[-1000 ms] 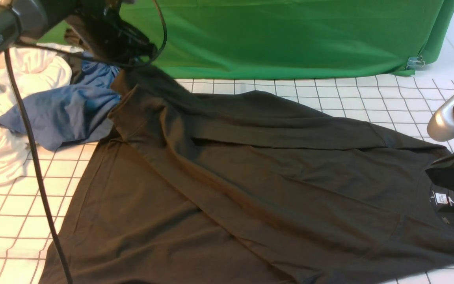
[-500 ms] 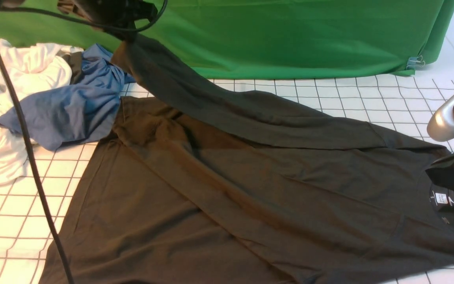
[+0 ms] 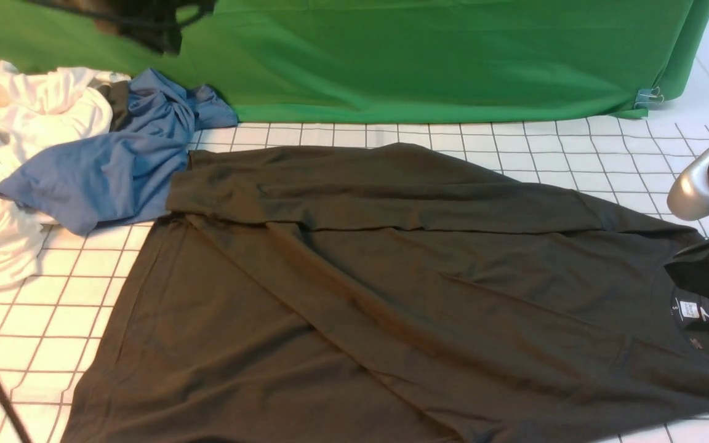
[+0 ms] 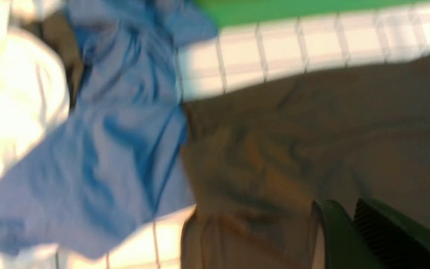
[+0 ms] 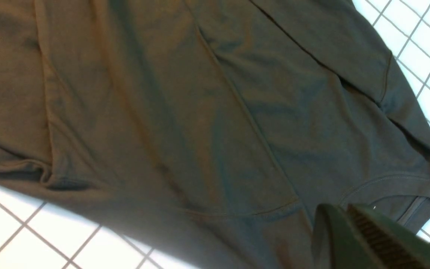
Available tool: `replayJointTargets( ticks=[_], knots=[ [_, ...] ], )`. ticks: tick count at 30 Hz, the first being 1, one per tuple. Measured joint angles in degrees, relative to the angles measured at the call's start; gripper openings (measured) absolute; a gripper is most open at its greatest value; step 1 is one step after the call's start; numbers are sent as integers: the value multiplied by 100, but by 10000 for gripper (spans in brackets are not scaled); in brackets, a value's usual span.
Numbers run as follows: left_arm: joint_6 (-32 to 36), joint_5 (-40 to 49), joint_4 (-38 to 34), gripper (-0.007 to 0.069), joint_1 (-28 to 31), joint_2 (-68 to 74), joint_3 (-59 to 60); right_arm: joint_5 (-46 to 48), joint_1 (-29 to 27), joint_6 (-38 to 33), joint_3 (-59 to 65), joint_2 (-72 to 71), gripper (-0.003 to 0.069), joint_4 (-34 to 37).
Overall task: Fold a long-sleeved shirt over a white checkered tablecloth.
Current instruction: 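Grab the top left corner of the dark shirt with the left gripper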
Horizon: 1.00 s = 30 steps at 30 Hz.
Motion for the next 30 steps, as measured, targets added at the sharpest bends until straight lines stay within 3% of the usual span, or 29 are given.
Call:
replayJointTargets(
  ticks=[7,11,14,19,25,30],
  knots=[
    [-148,-155,274,105,5,95,688,11,183,15,0,0,99,-30],
    [-293,-223,404,192,5,488,730,15,350,29,0,0,103,-131],
    [-321,-296,404,332,11,952,747,15,400,29,0,0,106,-240],
    [-511,-515,298,482,184,1425,771,17,400,79,0,0,112,-358],
    [-496,-717,-364,515,718,1716,776,-5,405,98,0,0,115,-395],
    [-369,-921,-928,463,797,1816,776,-24,405,98,0,0,113,-429]
  ],
)
